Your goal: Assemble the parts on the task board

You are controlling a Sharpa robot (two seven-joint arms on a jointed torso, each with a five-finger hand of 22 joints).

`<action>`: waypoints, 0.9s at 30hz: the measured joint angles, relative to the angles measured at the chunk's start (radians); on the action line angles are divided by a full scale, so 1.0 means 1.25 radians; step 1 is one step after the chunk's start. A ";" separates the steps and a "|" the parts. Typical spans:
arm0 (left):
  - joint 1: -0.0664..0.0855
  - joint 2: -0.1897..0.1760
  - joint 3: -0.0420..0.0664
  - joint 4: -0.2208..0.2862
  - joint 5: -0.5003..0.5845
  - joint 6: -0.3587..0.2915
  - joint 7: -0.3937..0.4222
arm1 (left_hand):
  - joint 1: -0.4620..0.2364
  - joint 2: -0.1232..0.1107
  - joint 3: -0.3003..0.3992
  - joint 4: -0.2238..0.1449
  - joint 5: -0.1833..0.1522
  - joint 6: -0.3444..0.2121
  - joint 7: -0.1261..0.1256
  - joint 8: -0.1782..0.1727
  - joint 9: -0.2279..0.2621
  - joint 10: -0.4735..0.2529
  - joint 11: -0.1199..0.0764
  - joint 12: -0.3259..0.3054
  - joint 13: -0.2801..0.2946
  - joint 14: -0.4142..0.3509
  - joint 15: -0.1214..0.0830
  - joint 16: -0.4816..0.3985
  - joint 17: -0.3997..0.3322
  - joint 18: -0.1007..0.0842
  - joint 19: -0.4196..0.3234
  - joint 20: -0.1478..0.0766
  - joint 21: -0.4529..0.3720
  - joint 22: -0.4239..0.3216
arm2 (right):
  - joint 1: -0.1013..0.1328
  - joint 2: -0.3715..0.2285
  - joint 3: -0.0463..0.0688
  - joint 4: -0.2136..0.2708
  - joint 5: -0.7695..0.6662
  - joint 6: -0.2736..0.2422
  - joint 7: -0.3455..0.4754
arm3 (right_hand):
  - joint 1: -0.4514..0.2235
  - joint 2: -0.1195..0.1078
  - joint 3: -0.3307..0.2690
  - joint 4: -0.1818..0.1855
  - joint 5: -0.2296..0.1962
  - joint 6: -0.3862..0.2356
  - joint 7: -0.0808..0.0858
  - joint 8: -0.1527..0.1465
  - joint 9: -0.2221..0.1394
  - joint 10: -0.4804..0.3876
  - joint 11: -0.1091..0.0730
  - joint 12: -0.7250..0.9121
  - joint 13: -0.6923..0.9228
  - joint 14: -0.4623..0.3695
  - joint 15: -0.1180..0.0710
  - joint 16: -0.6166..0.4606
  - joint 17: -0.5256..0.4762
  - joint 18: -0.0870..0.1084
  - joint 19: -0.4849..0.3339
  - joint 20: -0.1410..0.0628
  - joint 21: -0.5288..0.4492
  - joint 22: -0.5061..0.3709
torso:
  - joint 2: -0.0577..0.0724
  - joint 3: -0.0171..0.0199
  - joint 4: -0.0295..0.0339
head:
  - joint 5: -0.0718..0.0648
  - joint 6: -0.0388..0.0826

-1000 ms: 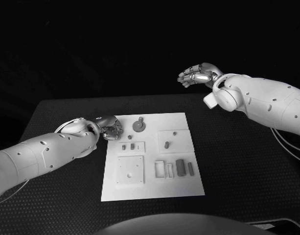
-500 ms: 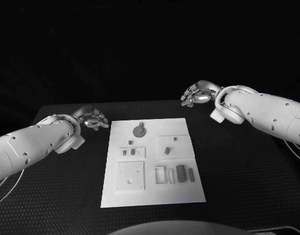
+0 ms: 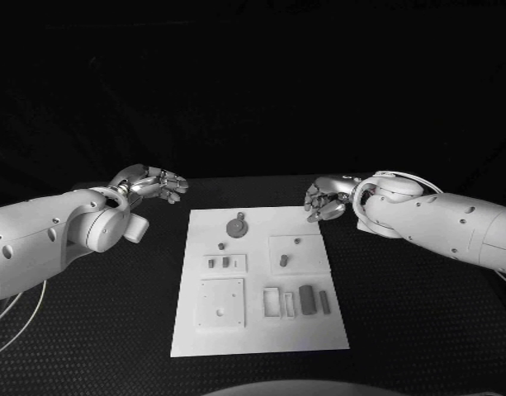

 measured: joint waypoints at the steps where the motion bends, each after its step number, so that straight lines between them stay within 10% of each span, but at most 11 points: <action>1: 0.000 0.000 0.000 0.005 0.011 0.000 0.003 | 0.000 0.000 -0.001 -0.001 0.000 -0.002 0.002 0.000 0.000 0.000 0.000 0.000 -0.001 0.000 0.000 -0.005 0.000 0.000 0.000 0.000 0.000 0.000 | -0.001 0.000 -0.003 0.005 -0.015 -0.001 -0.004 | 0.002 -0.006 0.003 0.003 -0.003 0.000 0.000 -0.003 0.000 0.002 0.002 -0.005 0.000 0.005 -0.001 0.000 0.004 0.000 0.003 -0.003 0.003 0.002 | 0.000 -0.0004 -0.0003 | 0.001 0.001; 27: 0.000 0.008 0.000 0.029 0.088 0.000 0.025 | -0.003 0.003 -0.003 0.001 0.000 -0.007 0.019 0.007 -0.002 -0.010 0.016 0.000 -0.003 0.014 0.006 -0.030 0.012 0.000 0.006 0.006 -0.006 0.005 | -0.044 0.034 -0.028 0.054 -0.188 -0.030 -0.072 | 0.026 -0.044 0.066 0.030 -0.034 0.004 -0.004 -0.009 0.000 0.015 0.001 -0.049 0.001 0.026 -0.009 -0.012 0.040 -0.002 0.024 -0.013 0.009 0.009 | 0.002 -0.0001 -0.0012 | 0.023 -0.002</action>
